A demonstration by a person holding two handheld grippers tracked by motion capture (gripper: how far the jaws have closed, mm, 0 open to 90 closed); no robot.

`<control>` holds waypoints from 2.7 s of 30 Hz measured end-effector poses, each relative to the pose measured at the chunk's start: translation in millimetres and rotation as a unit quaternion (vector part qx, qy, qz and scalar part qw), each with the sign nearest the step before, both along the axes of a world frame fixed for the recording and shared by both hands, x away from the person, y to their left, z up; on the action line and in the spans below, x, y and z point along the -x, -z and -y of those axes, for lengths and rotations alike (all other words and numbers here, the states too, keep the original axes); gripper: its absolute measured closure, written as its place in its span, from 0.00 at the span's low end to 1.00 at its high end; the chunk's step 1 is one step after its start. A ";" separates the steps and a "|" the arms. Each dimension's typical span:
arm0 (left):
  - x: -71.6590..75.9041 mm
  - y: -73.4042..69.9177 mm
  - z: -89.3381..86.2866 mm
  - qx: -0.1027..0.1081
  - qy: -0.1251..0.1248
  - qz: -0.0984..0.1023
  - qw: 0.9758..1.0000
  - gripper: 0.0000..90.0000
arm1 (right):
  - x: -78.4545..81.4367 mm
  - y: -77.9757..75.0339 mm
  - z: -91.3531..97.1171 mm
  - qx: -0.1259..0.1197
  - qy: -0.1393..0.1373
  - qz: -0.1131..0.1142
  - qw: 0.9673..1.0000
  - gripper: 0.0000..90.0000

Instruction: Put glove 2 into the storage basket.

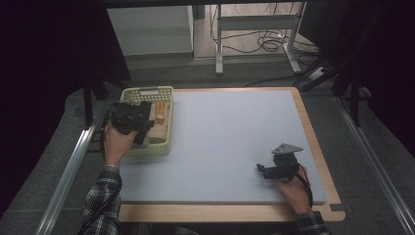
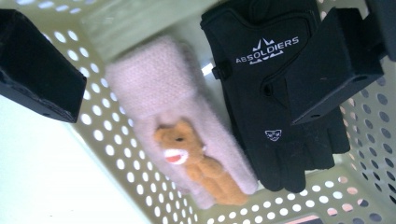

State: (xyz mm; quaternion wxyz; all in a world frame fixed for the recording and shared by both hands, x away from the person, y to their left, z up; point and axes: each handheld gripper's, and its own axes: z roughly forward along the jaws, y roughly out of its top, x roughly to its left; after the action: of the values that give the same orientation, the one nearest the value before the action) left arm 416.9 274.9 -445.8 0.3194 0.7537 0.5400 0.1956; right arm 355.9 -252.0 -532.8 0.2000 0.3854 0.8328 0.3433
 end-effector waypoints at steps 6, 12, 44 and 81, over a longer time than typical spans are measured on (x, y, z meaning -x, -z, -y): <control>12.0 -5.0 5.9 0.000 0.020 0.012 1.000 0.00 | -0.1 -0.1 0.2 0.001 -0.001 0.000 1.000 0.13; 23.7 -8.7 11.9 0.004 0.033 0.027 0.999 0.00 | 0.1 -0.2 0.2 0.002 -0.001 0.000 1.000 0.13; 80.6 -0.4 100.5 0.015 0.156 0.073 0.985 0.00 | 0.6 -0.4 -0.2 0.003 0.000 0.002 1.000 0.13; 122.4 81.9 151.5 0.007 0.237 0.054 0.970 0.00 | 1.1 -0.4 -0.6 0.002 0.000 0.003 1.000 0.13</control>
State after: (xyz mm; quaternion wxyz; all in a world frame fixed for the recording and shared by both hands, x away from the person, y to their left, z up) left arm 294.5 123.4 -527.7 0.3904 0.8463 0.3292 0.1514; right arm 354.8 -251.4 -532.3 0.2032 0.3840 0.8331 0.3423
